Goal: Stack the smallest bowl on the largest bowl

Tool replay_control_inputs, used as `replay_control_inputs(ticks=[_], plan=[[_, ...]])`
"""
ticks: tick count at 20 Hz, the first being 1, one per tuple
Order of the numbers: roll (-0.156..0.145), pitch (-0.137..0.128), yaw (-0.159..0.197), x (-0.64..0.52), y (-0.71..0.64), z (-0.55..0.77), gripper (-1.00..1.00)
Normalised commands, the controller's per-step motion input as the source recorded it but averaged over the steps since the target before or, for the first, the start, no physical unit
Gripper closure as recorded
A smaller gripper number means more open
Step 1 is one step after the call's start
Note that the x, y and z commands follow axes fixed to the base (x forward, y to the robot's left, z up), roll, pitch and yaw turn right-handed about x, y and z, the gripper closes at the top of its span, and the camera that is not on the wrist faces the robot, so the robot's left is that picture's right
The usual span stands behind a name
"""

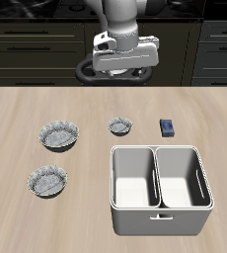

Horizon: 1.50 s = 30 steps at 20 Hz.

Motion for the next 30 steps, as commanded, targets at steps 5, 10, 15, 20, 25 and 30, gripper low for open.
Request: replay_control_inputs(ticks=[5,10,15,20,25,30], plan=[[0.002,-0.026,0.027,-0.03,0.17,-0.21,-1.00],[-0.034,-0.014,0.018,0.01,0.01,-0.23,-1.00],[-0.038,0.026,-0.002,0.06,-0.05,-0.25,-1.00],[-0.025,-0.001,0.003,0.05,-0.04,-0.21,-1.00],[-0.012,0.021,-0.002,0.05,0.01,-0.20,-1.00],[-0.003,0.003,-0.004,0.02,0.02,-0.06,-1.00]])
